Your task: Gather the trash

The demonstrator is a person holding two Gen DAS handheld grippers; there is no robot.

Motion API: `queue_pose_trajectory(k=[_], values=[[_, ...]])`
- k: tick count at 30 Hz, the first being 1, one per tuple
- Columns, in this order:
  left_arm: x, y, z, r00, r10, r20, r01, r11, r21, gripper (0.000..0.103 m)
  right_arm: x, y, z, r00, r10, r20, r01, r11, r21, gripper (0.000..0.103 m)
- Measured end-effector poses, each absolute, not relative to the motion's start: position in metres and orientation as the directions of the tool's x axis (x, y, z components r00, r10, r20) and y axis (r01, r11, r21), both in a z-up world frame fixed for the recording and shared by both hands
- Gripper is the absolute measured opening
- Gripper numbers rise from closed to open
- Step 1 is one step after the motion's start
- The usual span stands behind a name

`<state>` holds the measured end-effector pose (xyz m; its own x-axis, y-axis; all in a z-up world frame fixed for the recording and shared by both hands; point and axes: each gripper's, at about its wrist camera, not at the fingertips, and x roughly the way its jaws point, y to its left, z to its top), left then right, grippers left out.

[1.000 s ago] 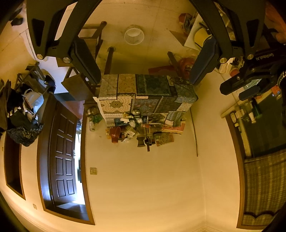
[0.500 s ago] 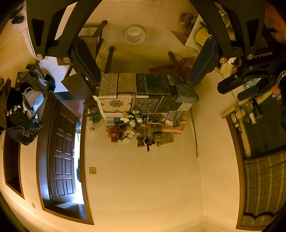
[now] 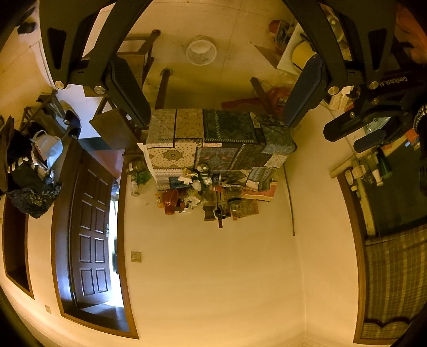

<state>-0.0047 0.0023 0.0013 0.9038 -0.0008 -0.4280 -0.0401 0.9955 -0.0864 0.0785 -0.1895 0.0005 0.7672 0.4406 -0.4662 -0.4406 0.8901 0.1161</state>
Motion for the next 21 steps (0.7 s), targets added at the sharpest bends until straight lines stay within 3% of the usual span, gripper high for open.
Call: queue_pose_trajectory(k=[21], values=[[0.05,-0.021,0.005,0.906,0.085,-0.414,-0.132,0.988,-0.085,0.103,0.133,-0.214,-0.006,0.766,0.475,-0.434,-0.478,0.872,0.11,0.099]])
